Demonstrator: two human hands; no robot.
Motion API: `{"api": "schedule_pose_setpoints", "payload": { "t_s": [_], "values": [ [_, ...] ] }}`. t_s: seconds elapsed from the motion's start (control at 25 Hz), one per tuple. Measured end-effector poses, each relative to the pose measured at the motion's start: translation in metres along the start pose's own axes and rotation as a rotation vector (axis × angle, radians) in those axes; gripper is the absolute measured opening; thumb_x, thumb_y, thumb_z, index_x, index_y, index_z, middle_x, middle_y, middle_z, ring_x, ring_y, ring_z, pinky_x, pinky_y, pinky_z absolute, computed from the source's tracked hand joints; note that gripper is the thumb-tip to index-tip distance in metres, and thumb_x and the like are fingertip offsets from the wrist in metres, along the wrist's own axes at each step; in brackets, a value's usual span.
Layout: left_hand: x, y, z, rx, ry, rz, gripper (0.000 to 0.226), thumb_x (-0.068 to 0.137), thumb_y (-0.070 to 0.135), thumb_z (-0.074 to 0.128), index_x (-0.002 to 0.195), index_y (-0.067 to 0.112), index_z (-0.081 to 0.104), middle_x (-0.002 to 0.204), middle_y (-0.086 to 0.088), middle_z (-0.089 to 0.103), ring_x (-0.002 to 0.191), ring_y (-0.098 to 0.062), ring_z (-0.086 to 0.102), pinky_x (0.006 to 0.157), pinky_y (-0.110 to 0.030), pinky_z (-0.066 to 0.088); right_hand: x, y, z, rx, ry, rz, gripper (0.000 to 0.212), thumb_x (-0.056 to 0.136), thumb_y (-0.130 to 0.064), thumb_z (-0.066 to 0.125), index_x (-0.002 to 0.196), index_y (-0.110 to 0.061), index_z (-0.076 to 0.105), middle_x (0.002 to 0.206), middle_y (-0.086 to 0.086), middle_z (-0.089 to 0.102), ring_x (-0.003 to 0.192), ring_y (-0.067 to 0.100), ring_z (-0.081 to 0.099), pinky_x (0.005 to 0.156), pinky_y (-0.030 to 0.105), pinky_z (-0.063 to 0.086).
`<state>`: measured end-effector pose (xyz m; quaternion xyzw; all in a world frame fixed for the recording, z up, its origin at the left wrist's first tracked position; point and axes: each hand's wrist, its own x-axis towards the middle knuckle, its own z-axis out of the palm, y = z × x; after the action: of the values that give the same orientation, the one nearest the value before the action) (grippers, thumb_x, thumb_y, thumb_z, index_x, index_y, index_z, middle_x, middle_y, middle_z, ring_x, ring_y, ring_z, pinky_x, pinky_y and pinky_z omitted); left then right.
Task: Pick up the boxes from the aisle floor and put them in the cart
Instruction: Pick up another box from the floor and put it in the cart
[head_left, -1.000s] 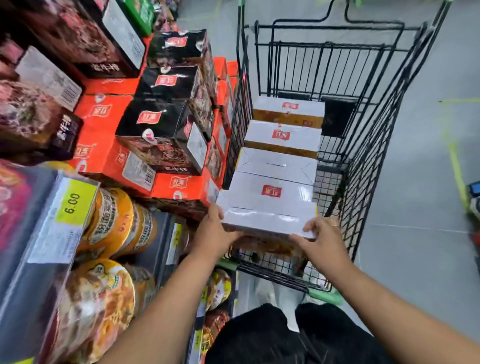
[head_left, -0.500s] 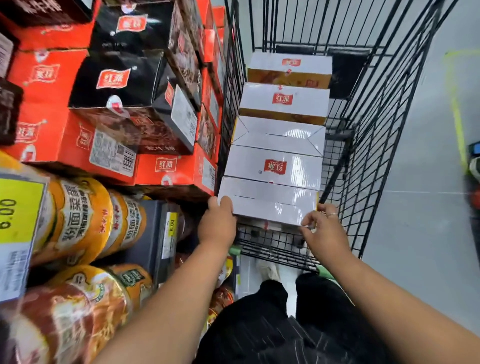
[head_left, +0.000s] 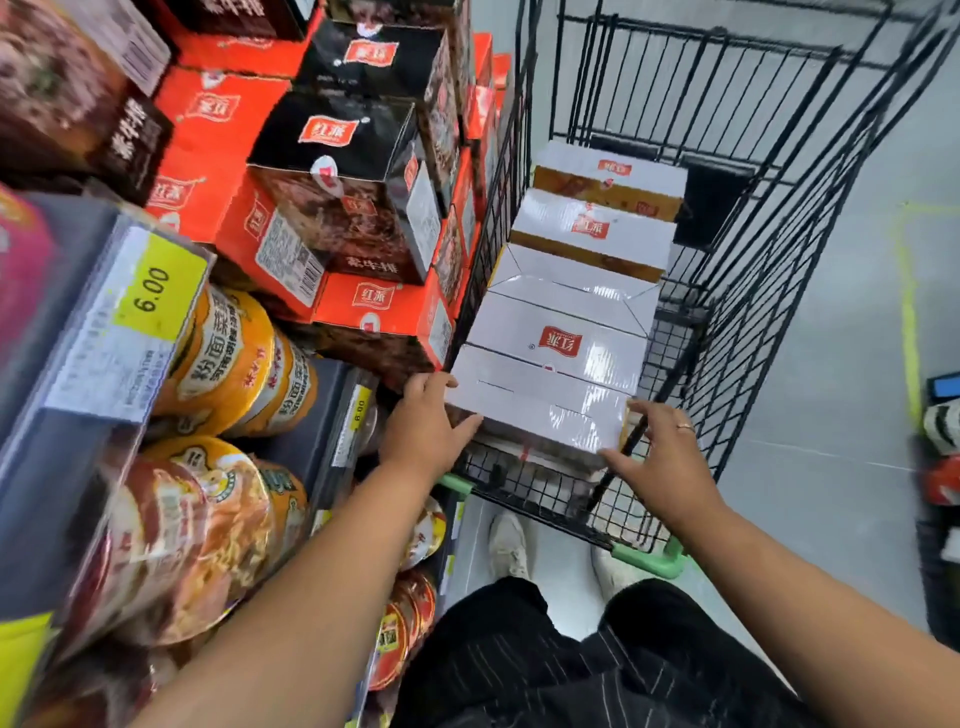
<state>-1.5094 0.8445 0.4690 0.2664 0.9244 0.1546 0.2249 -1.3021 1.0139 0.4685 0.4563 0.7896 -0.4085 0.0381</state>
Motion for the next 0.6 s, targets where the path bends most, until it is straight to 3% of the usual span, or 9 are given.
{"api": "schedule_pose_setpoints", "payload": {
  "t_s": [0.2,0.4,0.48,0.6],
  "values": [
    [-0.062,0.016,-0.011,-0.193,0.208,-0.088,0.064,0.086,0.038,0.070,0.140,0.016,0.043,0.141,-0.005,0.042,0.127,-0.021,0.042,0.095,-0.025,0.035,-0.014,-0.031,-0.019,-0.098,-0.116,-0.303,0.079,0.080,-0.036,0.076,0.145,-0.026,0.033,0.143,0.010,0.037,0.129,0.026,0.043,0.101,0.032,0.037],
    [-0.149,0.021,-0.011,-0.300,0.434,-0.264,0.066,0.086,0.043,0.069,0.143,0.022,0.041,0.141,-0.004,0.044,0.126,-0.023,0.048,0.098,-0.032,0.041,-0.037,-0.058,-0.029,-0.195,-0.321,-0.634,0.083,0.083,-0.041,0.072,0.149,-0.027,0.025,0.145,0.006,0.030,0.132,0.023,0.037,0.101,0.032,0.035],
    [-0.188,0.020,-0.012,-0.348,0.526,-0.321,0.067,0.086,0.044,0.068,0.143,0.023,0.040,0.139,-0.003,0.046,0.124,-0.022,0.050,0.099,-0.036,0.044,-0.049,-0.069,-0.026,-0.180,-0.365,-0.731,0.083,0.082,-0.038,0.074,0.149,-0.028,0.026,0.144,0.005,0.031,0.130,0.023,0.040,0.100,0.034,0.037],
    [-0.256,0.020,-0.014,-0.375,0.670,-0.407,0.067,0.088,0.046,0.065,0.145,0.024,0.038,0.143,-0.002,0.045,0.130,-0.019,0.045,0.103,-0.030,0.037,-0.080,-0.089,-0.013,-0.107,-0.425,-0.845,0.083,0.078,-0.034,0.078,0.147,-0.026,0.032,0.139,0.004,0.036,0.125,0.021,0.045,0.097,0.029,0.038]
  ]
}}
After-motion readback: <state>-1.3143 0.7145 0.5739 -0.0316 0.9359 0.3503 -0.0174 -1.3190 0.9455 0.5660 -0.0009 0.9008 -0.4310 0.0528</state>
